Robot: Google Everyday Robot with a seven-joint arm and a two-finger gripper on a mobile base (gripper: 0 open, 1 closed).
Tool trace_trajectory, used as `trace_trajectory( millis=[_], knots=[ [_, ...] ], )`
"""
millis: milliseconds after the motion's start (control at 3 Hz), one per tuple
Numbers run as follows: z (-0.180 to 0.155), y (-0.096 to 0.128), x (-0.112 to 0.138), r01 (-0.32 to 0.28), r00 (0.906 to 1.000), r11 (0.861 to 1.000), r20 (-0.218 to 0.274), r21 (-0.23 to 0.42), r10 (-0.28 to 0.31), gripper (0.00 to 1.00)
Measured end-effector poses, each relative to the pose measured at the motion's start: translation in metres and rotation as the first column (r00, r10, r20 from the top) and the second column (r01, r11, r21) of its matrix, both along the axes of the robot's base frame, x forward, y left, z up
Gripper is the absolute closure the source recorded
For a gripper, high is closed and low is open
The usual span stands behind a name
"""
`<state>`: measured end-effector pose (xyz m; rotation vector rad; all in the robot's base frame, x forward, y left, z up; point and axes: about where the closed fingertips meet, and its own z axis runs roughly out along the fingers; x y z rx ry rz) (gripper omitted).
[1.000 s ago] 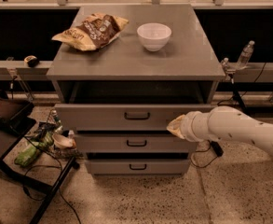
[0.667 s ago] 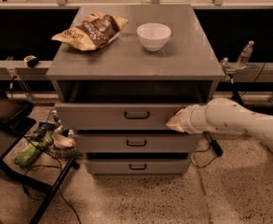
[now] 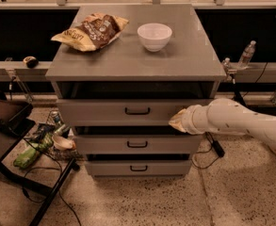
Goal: Close top drawer
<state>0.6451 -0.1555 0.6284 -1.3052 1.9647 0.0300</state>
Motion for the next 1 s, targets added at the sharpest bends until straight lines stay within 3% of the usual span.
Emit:
trace_trajectory(
  millis=[667,1000],
  knots=[
    [0.0000,0.0000,0.0000,0.000,1.0000,1.000,0.000,0.000,0.000,0.03],
    [-0.0001,0.0001,0.0000,0.000,1.0000,1.000,0.000,0.000,0.000,0.00]
  ],
)
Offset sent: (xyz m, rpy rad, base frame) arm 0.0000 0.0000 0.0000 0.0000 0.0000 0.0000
